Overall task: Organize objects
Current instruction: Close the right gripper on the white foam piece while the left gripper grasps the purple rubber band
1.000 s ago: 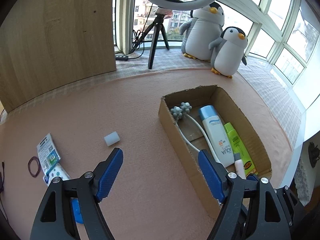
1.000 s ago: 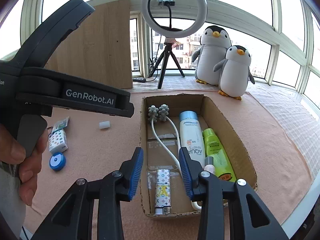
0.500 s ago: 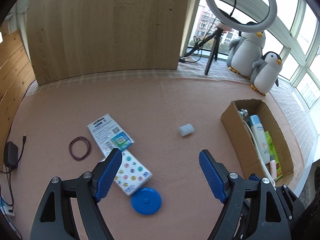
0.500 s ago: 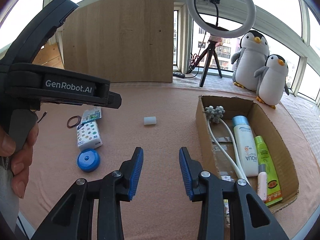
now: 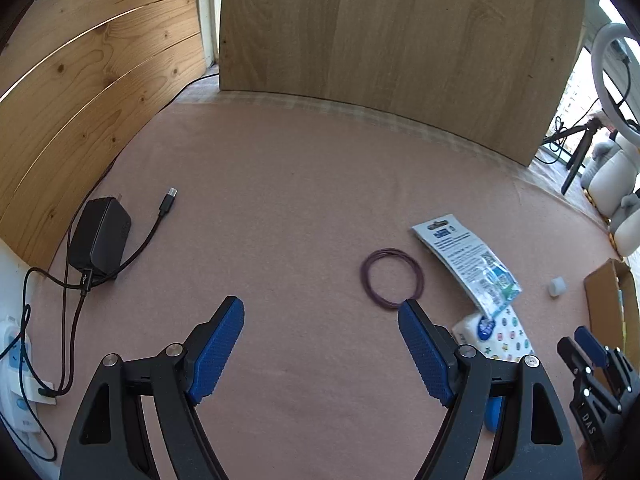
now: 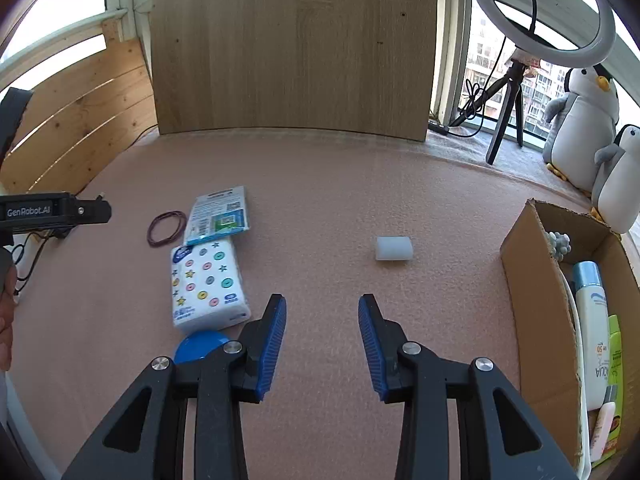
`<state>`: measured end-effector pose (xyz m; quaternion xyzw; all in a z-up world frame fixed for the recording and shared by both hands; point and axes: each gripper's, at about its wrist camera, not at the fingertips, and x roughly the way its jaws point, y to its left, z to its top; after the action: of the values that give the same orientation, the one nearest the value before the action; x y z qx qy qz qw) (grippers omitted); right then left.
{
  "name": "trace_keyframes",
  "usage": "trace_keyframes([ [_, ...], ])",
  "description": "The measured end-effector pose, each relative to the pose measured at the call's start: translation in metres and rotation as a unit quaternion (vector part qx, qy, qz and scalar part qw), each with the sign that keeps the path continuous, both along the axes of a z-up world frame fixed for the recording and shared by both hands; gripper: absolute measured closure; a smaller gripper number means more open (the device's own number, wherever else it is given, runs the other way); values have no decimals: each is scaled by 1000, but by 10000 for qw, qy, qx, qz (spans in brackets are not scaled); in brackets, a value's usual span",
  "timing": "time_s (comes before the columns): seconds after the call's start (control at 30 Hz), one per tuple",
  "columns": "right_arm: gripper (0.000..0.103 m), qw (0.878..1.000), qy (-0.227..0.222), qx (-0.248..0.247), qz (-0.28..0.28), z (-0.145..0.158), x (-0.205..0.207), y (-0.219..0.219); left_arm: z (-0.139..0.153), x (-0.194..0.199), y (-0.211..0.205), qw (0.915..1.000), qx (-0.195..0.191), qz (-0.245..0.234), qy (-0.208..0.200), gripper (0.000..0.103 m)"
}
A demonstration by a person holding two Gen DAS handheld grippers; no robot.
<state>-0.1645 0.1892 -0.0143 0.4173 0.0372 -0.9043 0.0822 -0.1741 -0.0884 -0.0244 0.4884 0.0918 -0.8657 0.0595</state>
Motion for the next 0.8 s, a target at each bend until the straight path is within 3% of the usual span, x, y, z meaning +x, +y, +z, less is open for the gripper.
trace_keyframes([
  [0.3,69,9991,-303,71,-297,-25,-41,22,-42,-23,16,9991,198,-373,-20,21],
  [0.57,69,9992,-268,23,-304,-24,-54,22,-49,-37,34,9986,-124,-516,61,24],
  [0.63,69,9992,-272,5,-294,-24,-53,21,-49,-38,39,9974,-374,-600,141,43],
  [0.67,69,9992,-277,-11,-293,-25,-52,20,-48,-38,40,9969,-346,-679,213,50],
  [0.73,69,9992,-282,-44,-290,-24,-50,19,-47,-39,40,9963,-292,-761,267,80],
  [0.8,69,9993,-272,-66,-261,-23,-48,16,-46,-40,38,9964,-169,-789,265,100],
])
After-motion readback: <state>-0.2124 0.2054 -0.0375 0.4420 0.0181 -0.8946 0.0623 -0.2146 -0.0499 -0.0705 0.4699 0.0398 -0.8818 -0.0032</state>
